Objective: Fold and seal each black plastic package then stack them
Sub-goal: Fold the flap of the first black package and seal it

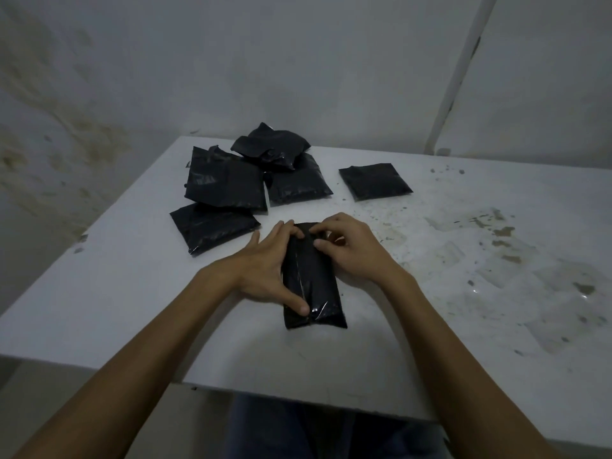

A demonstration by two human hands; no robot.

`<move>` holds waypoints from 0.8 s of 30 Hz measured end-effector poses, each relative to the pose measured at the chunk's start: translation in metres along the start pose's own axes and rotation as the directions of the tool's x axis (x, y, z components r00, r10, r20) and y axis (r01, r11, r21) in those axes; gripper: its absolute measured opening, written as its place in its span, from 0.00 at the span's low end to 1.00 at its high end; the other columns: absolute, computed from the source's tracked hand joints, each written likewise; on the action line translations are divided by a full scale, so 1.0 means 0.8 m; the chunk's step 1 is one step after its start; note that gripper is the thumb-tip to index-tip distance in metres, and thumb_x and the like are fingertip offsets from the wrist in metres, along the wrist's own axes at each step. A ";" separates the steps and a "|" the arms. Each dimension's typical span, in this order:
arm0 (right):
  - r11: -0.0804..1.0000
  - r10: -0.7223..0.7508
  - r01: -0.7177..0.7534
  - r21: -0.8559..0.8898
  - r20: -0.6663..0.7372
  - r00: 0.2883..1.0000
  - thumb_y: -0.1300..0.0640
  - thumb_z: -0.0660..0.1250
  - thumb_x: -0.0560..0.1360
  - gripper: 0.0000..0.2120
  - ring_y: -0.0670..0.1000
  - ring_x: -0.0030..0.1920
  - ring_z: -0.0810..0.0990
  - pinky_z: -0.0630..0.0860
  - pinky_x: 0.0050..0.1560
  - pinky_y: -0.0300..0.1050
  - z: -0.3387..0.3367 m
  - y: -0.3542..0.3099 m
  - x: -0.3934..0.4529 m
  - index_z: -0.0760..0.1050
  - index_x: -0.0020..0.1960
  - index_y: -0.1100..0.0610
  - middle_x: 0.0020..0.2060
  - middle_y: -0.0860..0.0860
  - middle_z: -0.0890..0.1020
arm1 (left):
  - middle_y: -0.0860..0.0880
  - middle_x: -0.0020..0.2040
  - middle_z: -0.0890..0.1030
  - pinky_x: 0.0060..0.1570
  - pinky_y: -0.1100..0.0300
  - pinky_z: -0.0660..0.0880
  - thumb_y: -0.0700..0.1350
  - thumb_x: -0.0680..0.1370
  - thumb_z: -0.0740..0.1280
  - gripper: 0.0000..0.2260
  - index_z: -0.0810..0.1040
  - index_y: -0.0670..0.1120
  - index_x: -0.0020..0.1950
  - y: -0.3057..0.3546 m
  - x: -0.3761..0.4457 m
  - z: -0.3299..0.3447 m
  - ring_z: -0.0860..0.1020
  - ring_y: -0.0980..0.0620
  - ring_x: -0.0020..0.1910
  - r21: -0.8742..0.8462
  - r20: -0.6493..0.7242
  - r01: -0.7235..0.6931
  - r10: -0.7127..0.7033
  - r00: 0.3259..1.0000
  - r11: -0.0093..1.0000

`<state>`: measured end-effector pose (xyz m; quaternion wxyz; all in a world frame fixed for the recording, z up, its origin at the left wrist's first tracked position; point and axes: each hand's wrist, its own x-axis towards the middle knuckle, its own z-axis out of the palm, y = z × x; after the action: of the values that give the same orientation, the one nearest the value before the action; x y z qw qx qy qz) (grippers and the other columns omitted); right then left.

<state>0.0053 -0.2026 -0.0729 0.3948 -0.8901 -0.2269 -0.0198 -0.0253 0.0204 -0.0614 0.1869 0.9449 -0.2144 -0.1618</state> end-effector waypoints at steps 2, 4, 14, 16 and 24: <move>0.998 0.015 -0.016 0.068 0.016 1.000 0.57 0.73 0.78 0.12 0.46 0.53 0.81 0.78 0.58 0.39 -0.011 0.003 -0.007 0.83 0.61 0.53 0.55 0.48 0.81 | 0.50 0.84 0.44 0.80 0.38 0.38 0.75 0.58 0.75 0.62 0.37 0.67 0.79 0.004 0.008 -0.002 0.43 0.47 0.84 0.036 0.050 0.014 -0.016 0.999 0.999; 0.991 0.074 -0.073 0.110 -0.003 0.997 0.56 0.73 0.78 0.10 0.43 0.52 0.82 0.78 0.56 0.38 -0.027 0.010 -0.013 0.84 0.59 0.53 0.54 0.46 0.83 | 0.47 0.83 0.34 0.79 0.38 0.34 0.77 0.60 0.73 0.60 0.25 0.76 0.70 0.007 0.018 -0.006 0.34 0.47 0.82 0.118 0.126 0.031 -0.045 0.991 0.993; 0.723 0.385 -0.622 -0.301 -0.572 0.724 0.55 0.74 0.74 0.14 0.57 0.57 0.78 0.75 0.60 0.52 -0.126 0.102 -0.036 0.81 0.59 0.55 0.57 0.56 0.79 | 0.47 0.81 0.27 0.78 0.35 0.34 0.75 0.63 0.74 0.61 0.30 0.70 0.78 0.024 0.070 -0.022 0.30 0.46 0.81 0.120 0.190 0.164 -0.184 0.964 0.979; 0.669 0.474 -0.691 -0.273 -0.559 0.680 0.55 0.73 0.73 0.12 0.57 0.54 0.79 0.76 0.58 0.54 -0.130 0.106 -0.033 0.80 0.56 0.55 0.55 0.55 0.80 | 0.47 0.81 0.26 0.77 0.35 0.32 0.74 0.63 0.75 0.61 0.30 0.70 0.78 0.023 0.069 -0.020 0.30 0.47 0.81 0.098 0.189 0.162 -0.178 0.966 0.982; 0.706 0.422 -0.668 -0.234 -0.619 0.663 0.62 0.63 0.79 0.09 0.55 0.39 0.79 0.72 0.40 0.45 -0.125 0.115 -0.032 0.79 0.42 0.59 0.39 0.55 0.81 | 0.48 0.81 0.26 0.76 0.37 0.28 0.72 0.64 0.77 0.61 0.31 0.70 0.78 0.015 0.067 -0.011 0.28 0.48 0.80 0.021 0.157 0.140 -0.142 0.977 0.990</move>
<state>0.0350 -0.3374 -0.0733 0.2140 -0.9403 0.1857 -0.1885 0.0199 -0.0123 -0.0607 0.1525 0.9429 -0.1618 -0.2478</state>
